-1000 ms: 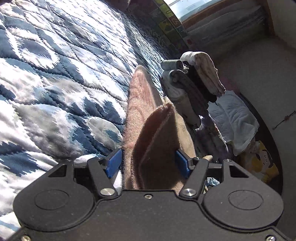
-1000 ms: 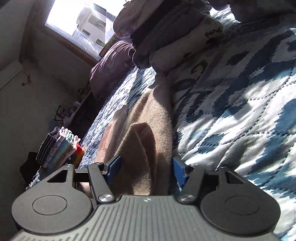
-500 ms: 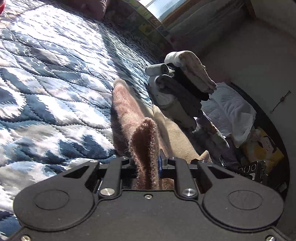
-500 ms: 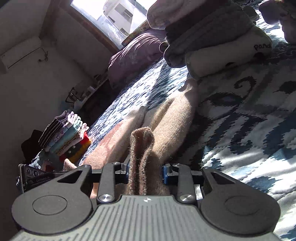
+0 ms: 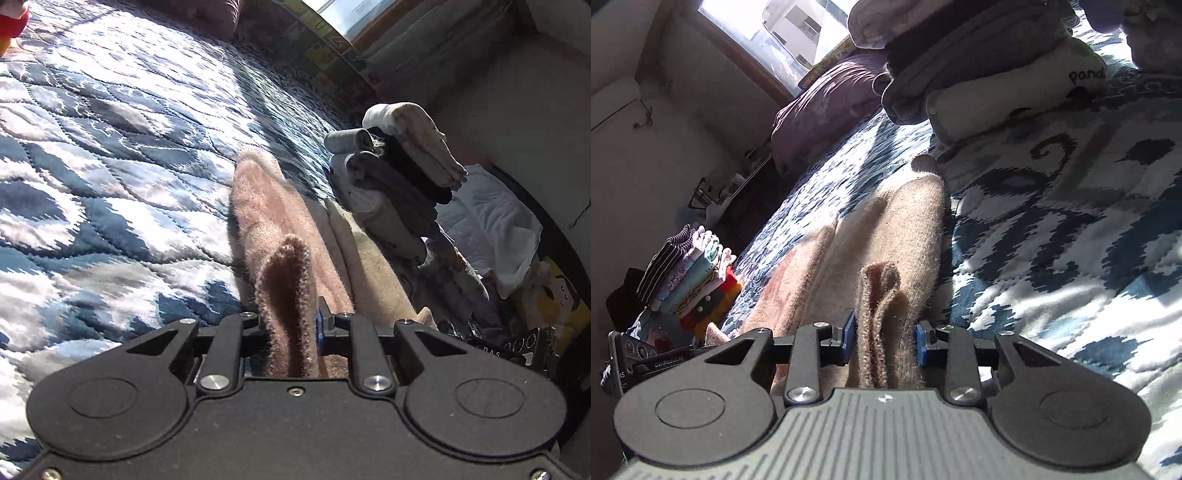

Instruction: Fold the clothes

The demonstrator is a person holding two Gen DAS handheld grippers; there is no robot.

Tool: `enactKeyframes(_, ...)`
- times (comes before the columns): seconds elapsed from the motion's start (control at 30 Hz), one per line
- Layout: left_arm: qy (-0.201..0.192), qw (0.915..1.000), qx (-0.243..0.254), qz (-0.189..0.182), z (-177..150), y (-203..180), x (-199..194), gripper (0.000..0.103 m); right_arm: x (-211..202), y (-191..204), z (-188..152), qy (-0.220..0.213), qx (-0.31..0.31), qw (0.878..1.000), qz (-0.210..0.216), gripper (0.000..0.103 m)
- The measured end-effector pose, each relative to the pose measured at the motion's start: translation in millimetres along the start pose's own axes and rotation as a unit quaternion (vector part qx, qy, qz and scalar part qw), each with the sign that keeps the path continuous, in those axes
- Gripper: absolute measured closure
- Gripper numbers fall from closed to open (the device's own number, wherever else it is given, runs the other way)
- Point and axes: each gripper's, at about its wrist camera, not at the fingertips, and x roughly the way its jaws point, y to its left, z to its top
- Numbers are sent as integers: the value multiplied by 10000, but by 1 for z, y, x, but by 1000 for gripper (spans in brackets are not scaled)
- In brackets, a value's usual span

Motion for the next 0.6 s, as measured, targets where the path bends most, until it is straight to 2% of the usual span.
enactKeyframes(0.03,18,9999,-57,96,-1,3,2,80,-4,0,-1,-23,48,10000,15,61)
enactKeyframes(0.07,23,9998,-204,22,-1,8,1,79,-8,0,-2,-47,96,9999,30,59)
enactKeyframes(0.1,35,9995,-301,-75,-1,11,-2,75,-12,0,-2,-70,143,9999,45,50)
enactKeyframes(0.13,19,9993,-344,-157,-2,12,-7,60,-16,0,-3,-98,186,9998,56,36)
enactKeyframes(0.2,-139,9992,-347,-124,-5,11,-20,45,-33,1,-10,-220,203,9996,12,29)
enactKeyframes(0.33,-480,9984,-306,44,-18,9,-42,45,-60,6,-29,-229,-64,9995,-200,30)
enactKeyframes(0.5,-676,9972,-323,55,-32,4,-63,45,-72,12,-51,-294,-74,9992,-249,40)
enactKeyframes(0.6,-741,9970,-210,92,-37,-1,-70,46,-75,17,-62,-300,-118,9990,-319,41)
